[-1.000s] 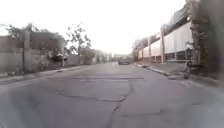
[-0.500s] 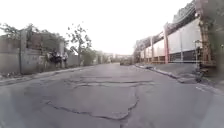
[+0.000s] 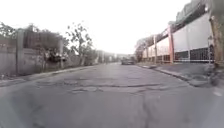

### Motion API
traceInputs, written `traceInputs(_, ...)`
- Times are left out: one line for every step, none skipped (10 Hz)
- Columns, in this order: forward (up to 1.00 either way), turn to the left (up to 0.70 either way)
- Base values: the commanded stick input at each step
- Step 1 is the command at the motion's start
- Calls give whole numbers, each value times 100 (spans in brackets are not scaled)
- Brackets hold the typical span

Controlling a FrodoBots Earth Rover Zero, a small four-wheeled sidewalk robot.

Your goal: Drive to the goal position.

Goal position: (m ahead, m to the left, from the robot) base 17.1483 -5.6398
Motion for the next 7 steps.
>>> traceInputs(100,0)
traceInputs(100,0)
traceInputs(100,0)
traceInputs(100,0)
traceInputs(100,0)
traceInputs(100,0)
traceInputs(100,0)
